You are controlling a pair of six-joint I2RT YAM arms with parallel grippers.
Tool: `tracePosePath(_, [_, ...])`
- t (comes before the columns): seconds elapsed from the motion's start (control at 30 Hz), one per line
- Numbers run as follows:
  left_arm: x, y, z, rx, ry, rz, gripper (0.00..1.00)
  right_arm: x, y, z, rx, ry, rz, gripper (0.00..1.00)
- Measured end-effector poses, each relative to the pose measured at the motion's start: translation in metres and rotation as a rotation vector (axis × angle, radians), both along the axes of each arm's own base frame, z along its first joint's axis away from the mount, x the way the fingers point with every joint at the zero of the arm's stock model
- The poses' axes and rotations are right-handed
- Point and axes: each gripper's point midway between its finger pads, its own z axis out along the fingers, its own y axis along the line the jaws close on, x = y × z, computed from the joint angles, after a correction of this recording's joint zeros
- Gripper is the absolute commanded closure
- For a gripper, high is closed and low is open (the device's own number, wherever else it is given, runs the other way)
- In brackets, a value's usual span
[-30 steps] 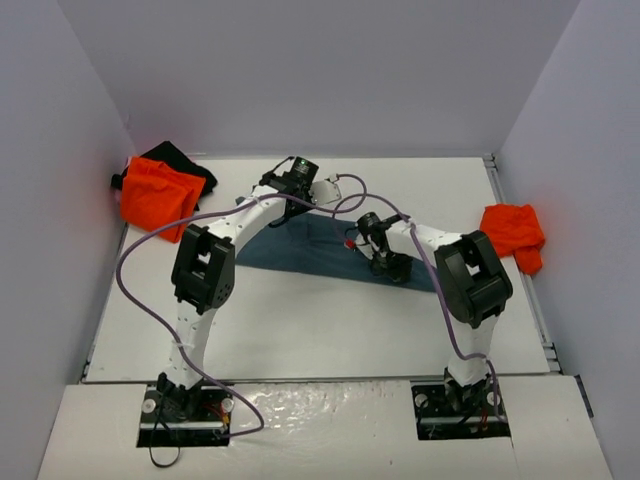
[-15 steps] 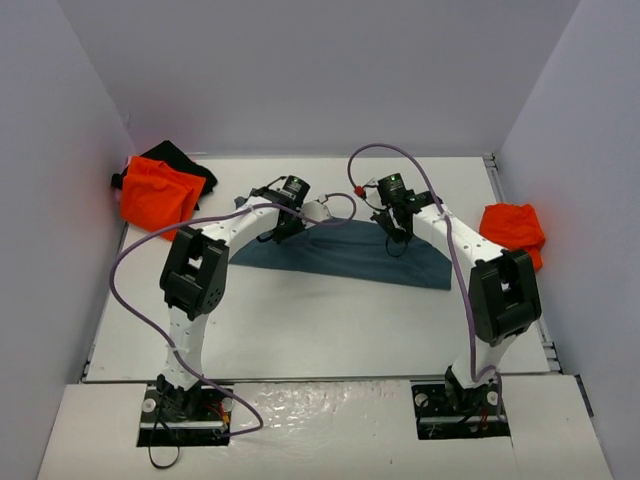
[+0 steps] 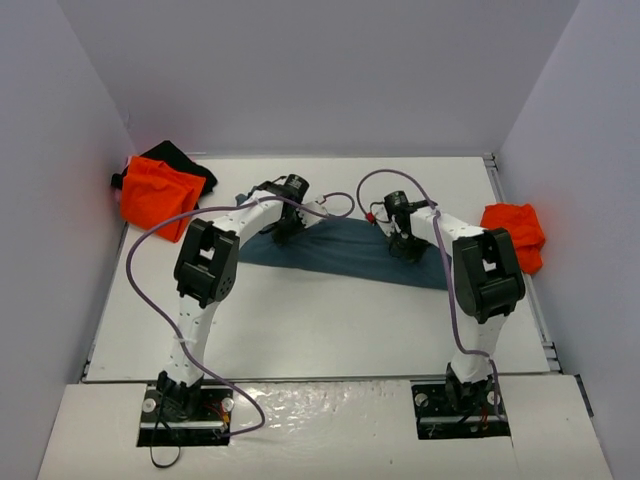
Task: Fold and stack the t-shirts
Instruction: Rotate the tshirt 90 degrees
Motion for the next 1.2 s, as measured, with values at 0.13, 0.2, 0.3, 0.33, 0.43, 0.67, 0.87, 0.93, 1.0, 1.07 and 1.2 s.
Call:
tracePosePath(0.13, [0.003, 0.004, 0.000, -0.021, 0.036, 0.022, 1.00, -0.022, -0.008, -0.014, -0.052, 0.099, 0.063, 1.00])
tracePosePath(0.2, [0.006, 0.006, 0.000, -0.030, 0.056, 0.036, 1.00, -0.025, -0.008, -0.015, -0.067, 0.114, 0.095, 1.00])
tracePosePath(0.3, [0.011, 0.011, 0.000, -0.041, 0.081, 0.065, 1.00, -0.031, -0.010, -0.015, -0.106, 0.135, 0.138, 1.00])
tracePosePath(0.33, [0.014, 0.012, 0.000, -0.041, 0.086, 0.076, 1.00, -0.033, -0.010, -0.016, -0.118, 0.143, 0.153, 1.00])
tracePosePath(0.43, [0.020, 0.016, 0.000, -0.037, 0.106, 0.107, 1.00, -0.044, -0.006, -0.016, -0.149, 0.165, 0.207, 1.00])
tracePosePath(0.67, [0.040, 0.030, 0.001, -0.011, 0.097, 0.168, 1.00, -0.103, 0.062, -0.015, -0.175, 0.292, 0.514, 1.00])
tracePosePath(0.87, [0.058, 0.039, 0.002, 0.011, 0.064, 0.198, 1.00, -0.162, 0.175, -0.015, -0.114, 0.357, 0.867, 1.00])
tracePosePath(0.93, [0.061, 0.039, 0.003, 0.016, 0.055, 0.203, 1.00, -0.179, 0.199, -0.015, -0.102, 0.372, 0.947, 1.00])
tracePosePath(1.0, [0.064, 0.039, 0.004, 0.014, 0.046, 0.211, 1.00, -0.191, 0.214, -0.015, -0.106, 0.392, 1.000, 1.00])
tracePosePath(1.07, [0.067, 0.038, 0.004, 0.007, 0.036, 0.223, 1.00, -0.195, 0.220, -0.015, -0.120, 0.409, 1.021, 1.00])
tracePosePath(1.2, [0.072, 0.036, 0.004, -0.014, 0.017, 0.253, 1.00, -0.196, 0.223, -0.015, -0.120, 0.422, 1.011, 1.00])
